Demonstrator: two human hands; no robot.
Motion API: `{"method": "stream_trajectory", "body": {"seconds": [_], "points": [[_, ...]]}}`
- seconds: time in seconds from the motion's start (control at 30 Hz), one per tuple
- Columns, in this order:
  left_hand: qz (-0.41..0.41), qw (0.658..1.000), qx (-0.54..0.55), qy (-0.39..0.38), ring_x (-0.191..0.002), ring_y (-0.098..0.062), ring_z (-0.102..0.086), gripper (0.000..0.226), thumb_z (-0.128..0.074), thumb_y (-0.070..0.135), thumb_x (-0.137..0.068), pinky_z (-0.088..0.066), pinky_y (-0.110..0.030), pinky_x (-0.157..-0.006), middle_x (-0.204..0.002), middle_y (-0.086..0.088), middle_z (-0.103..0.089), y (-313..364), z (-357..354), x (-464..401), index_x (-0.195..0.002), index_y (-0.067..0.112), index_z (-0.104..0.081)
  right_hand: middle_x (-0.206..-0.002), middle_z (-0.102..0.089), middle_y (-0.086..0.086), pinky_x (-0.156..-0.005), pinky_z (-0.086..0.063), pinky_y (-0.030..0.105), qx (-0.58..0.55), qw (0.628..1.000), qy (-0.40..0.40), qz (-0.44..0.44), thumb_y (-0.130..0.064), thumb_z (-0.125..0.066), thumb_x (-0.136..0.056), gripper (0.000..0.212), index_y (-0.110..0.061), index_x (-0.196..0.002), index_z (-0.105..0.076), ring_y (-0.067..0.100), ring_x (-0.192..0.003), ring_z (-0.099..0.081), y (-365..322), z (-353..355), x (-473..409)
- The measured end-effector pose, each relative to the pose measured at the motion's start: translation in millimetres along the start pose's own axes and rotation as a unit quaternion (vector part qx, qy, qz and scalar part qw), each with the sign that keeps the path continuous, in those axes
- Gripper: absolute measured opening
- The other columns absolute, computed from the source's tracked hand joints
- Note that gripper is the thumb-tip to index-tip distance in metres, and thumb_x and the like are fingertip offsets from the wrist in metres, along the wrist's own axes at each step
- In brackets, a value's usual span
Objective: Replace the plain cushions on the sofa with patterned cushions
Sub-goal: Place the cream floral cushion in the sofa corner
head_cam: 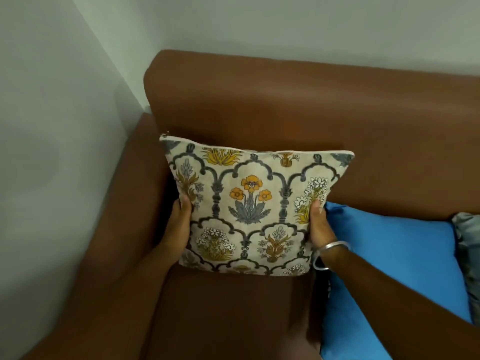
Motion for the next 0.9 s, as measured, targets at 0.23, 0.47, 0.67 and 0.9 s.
{"method": "stream_trajectory", "body": {"seconds": [0.23, 0.47, 0.67, 0.9], "points": [[-0.031, 0.996, -0.061, 0.059, -0.122, -0.016, -0.058, 0.095, -0.021, 0.088, -0.077, -0.046, -0.046, -0.105, -0.136, 0.003, -0.059, -42, -4, -13, -0.146, 0.026, -0.044, -0.148, -0.046, 0.009, -0.106, -0.027, 0.029, 0.033, 0.992, 0.065, 0.101, -0.062, -0.020, -0.095, 0.069, -0.019, -0.146, -0.038, 0.029, -0.138, -0.040, 39, -2, -8], [-0.502, 0.727, -0.446, 0.146, -0.154, -0.032, -0.010, 0.081, -0.045, 0.054, -0.093, -0.010, -0.053, -0.123, -0.166, -0.016, -0.013, -34, -29, 24, -0.158, 0.018, -0.015, -0.161, -0.021, 0.010, -0.119, -0.014, 0.055, 0.451, 0.629, 0.080, 0.629, -0.051, -0.032, -0.095, 0.061, -0.021, -0.148, -0.033, 0.029, -0.152, -0.010, 24, -51, 46], [-0.628, 0.530, -0.565, 0.073, -0.155, -0.027, -0.003, 0.082, -0.032, 0.068, -0.091, -0.003, -0.052, -0.122, -0.169, -0.010, 0.000, -6, -23, -42, -0.157, 0.022, -0.019, -0.158, -0.031, 0.005, -0.120, -0.009, 0.047, 0.629, 0.371, -0.004, 0.684, -0.064, -0.040, -0.089, 0.074, -0.025, -0.151, -0.030, 0.027, -0.144, -0.027, -10, -40, -22], [-0.353, 0.723, -0.587, 0.087, -0.153, -0.041, -0.006, 0.094, -0.021, 0.077, -0.088, -0.012, -0.059, -0.121, -0.167, -0.017, -0.003, 47, 34, -80, -0.159, 0.016, -0.007, -0.160, -0.028, 0.012, -0.116, -0.019, 0.059, 0.696, 0.542, 0.102, 0.461, -0.072, -0.020, -0.090, 0.087, -0.013, -0.154, -0.026, 0.035, -0.146, -0.029, -60, 53, -62]]}}
Point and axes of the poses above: each hand's wrist, its own x-axis away from the middle knuckle, its own z-axis out of the back of the hand, y = z × x, the point moved 3 cm from there along -x, towards the middle knuckle
